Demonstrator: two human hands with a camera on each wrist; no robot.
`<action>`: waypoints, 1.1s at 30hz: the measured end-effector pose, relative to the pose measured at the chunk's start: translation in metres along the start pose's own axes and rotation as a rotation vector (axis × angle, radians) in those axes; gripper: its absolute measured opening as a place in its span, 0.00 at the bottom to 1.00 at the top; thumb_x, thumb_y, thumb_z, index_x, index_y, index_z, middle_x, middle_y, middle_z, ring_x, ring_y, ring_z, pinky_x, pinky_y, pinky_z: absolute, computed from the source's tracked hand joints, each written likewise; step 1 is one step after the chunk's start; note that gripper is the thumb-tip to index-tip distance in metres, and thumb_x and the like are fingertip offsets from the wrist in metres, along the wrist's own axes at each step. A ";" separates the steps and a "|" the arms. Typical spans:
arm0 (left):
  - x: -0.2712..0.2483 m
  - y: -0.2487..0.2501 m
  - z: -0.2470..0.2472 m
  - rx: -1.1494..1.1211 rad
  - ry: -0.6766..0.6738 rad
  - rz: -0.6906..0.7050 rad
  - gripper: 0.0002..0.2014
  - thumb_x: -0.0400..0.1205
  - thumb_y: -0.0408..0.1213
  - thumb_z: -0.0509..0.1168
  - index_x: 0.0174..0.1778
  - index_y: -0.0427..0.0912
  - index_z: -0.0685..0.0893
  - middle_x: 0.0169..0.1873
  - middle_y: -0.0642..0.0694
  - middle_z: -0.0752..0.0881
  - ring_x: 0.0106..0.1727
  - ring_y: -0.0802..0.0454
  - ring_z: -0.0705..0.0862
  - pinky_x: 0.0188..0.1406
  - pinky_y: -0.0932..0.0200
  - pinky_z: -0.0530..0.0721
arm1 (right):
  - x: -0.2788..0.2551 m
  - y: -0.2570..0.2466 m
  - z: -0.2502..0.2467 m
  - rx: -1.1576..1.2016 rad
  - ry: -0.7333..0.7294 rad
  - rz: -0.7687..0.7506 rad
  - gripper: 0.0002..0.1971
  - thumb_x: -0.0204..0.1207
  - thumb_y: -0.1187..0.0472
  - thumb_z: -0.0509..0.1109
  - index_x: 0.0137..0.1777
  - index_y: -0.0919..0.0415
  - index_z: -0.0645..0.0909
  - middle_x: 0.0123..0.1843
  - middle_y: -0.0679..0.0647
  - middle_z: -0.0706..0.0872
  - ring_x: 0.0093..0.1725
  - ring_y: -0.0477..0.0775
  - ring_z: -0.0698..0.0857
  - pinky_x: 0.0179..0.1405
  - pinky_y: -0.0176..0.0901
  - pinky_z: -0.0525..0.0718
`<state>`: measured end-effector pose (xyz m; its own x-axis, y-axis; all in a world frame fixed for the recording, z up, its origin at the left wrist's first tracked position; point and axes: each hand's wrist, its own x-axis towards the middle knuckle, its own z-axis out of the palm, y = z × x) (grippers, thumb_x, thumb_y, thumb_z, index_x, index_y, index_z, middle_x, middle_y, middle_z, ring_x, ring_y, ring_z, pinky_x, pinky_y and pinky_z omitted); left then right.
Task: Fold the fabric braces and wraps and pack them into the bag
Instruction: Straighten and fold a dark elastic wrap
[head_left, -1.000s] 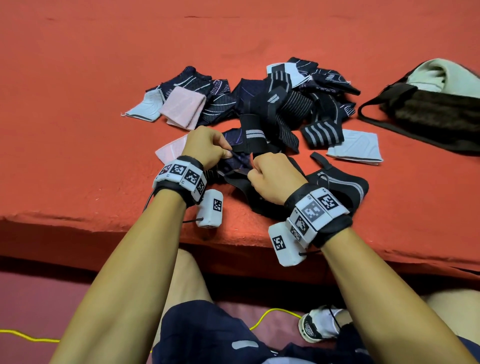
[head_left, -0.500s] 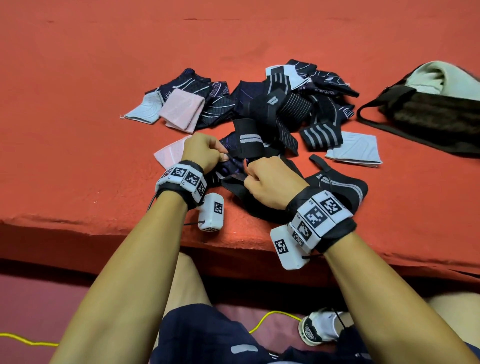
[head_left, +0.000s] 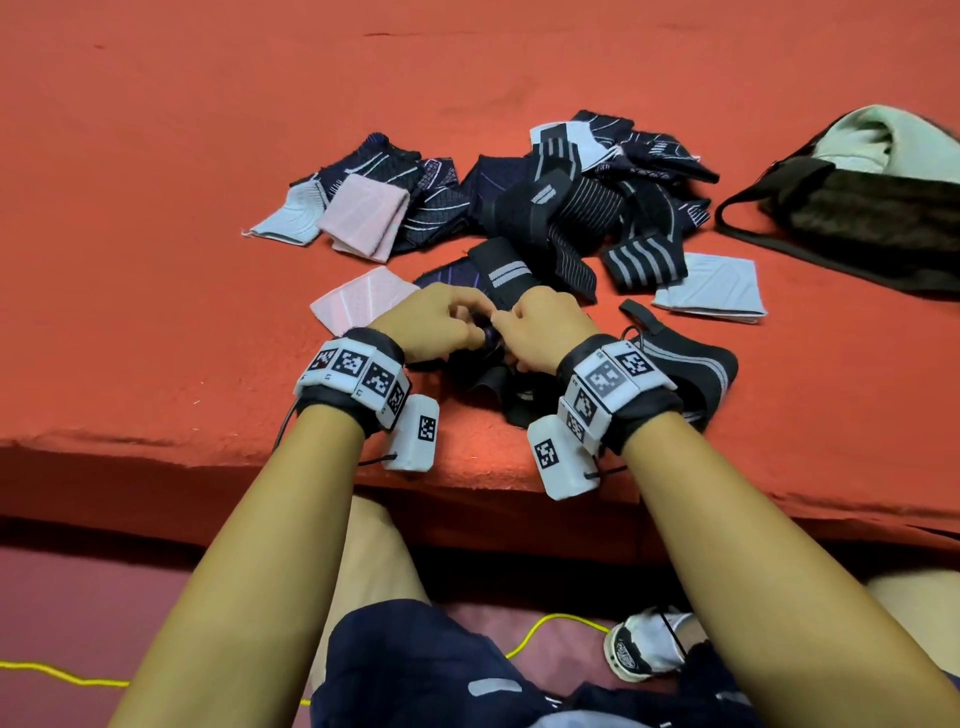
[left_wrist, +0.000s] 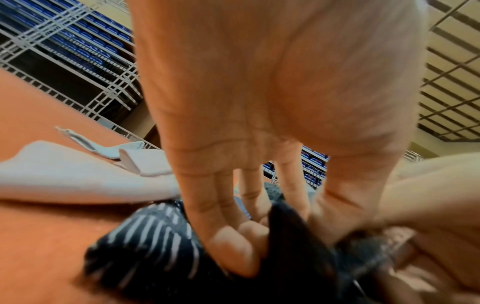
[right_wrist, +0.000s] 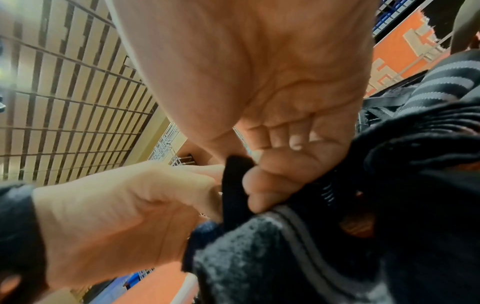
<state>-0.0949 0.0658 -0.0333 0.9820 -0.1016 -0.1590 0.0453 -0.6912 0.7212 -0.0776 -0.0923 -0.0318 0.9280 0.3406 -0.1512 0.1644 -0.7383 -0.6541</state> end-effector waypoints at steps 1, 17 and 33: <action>-0.002 0.002 0.001 0.001 -0.015 0.010 0.17 0.80 0.28 0.68 0.60 0.53 0.84 0.31 0.43 0.78 0.32 0.51 0.76 0.32 0.61 0.80 | 0.001 0.000 0.000 0.005 -0.007 -0.001 0.15 0.78 0.52 0.63 0.41 0.63 0.84 0.42 0.63 0.90 0.42 0.65 0.90 0.51 0.56 0.90; 0.014 -0.001 -0.002 0.218 0.141 0.050 0.03 0.76 0.37 0.78 0.41 0.48 0.91 0.40 0.49 0.91 0.44 0.57 0.85 0.46 0.70 0.77 | -0.015 0.008 0.001 -0.093 0.051 -0.082 0.17 0.79 0.58 0.61 0.27 0.56 0.67 0.38 0.63 0.79 0.43 0.70 0.82 0.38 0.48 0.70; 0.027 -0.012 -0.023 0.235 0.443 -0.062 0.04 0.77 0.37 0.77 0.42 0.41 0.90 0.36 0.47 0.85 0.42 0.49 0.82 0.44 0.62 0.74 | -0.034 0.000 -0.003 -0.142 0.026 -0.141 0.16 0.77 0.59 0.60 0.28 0.58 0.65 0.32 0.60 0.73 0.41 0.69 0.79 0.39 0.49 0.73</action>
<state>-0.0645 0.0879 -0.0311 0.9645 0.2230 0.1417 0.1135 -0.8341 0.5398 -0.1085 -0.1058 -0.0244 0.9002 0.4330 -0.0453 0.3372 -0.7594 -0.5564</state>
